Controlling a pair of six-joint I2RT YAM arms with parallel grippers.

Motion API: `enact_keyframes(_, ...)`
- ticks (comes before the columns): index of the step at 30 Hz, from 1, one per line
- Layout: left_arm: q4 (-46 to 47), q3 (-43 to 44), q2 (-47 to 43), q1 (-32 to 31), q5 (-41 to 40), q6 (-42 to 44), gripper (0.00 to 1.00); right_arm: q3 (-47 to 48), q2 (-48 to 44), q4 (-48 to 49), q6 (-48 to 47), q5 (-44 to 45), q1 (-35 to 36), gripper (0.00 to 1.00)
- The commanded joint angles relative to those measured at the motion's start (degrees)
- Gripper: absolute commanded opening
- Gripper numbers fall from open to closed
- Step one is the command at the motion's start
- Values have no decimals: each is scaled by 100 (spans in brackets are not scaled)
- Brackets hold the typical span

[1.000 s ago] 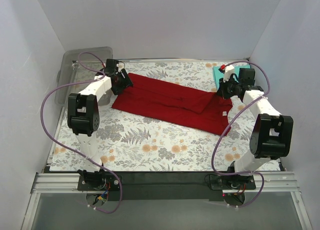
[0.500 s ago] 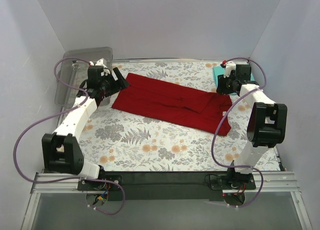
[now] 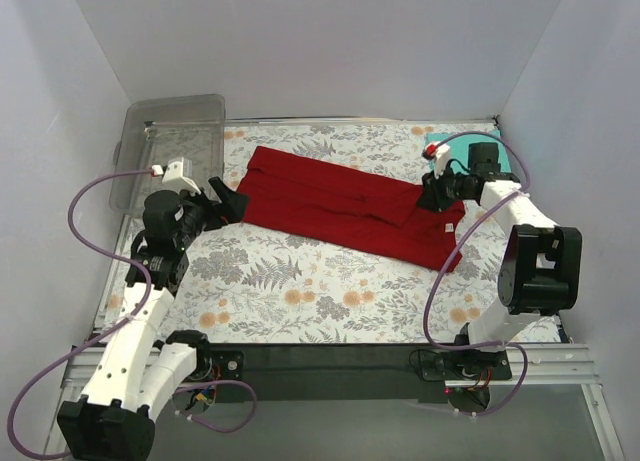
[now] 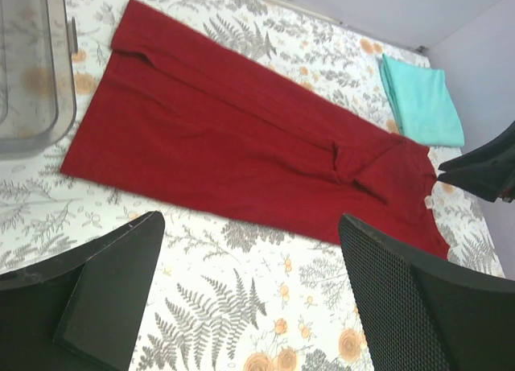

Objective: Fold and stack the t-shirts

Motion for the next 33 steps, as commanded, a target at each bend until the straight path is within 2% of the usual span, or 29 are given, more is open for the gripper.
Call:
enact_keyframes(1, -11, -367, -206, 43, 121, 62, 82, -258, -72, -548, -894, -479, 389, 35)
enact_keyframes(6, -55, -553, -470, 43, 113, 36, 82, -224, 120, -294, -825, 813, 1312, 42)
enact_keyframes(8, -90, -605, -531, 43, 95, 36, 82, -110, 296, -180, -728, 1199, 1445, 43)
enact_keyframes(14, -99, -755, -707, 43, 139, 1, 82, 23, 595, -92, -631, 1903, 1666, 43)
enact_keyframes(20, -99, -843, -743, 43, 165, -43, 82, 14, 657, 14, -596, 2098, 1701, 42)
enact_keyframes(23, -91, -852, -734, 43, 165, -35, 82, 40, 754, 14, -587, 2159, 1727, 38)
enact_keyframes(25, -90, -852, -725, 43, 165, -43, 82, 84, 815, 14, -569, 2177, 1754, 31)
enact_keyframes(29, -90, -852, -734, 43, 165, -35, 82, 163, 798, 5, -543, 2194, 1763, 10)
enact_keyframes(32, -90, -834, -725, 43, 174, -43, 82, 233, 693, -3, -543, 2256, 1763, 1)
enact_keyframes(33, -90, -834, -734, 43, 183, -43, 82, 251, 623, -4, -552, 2273, 1771, 1)
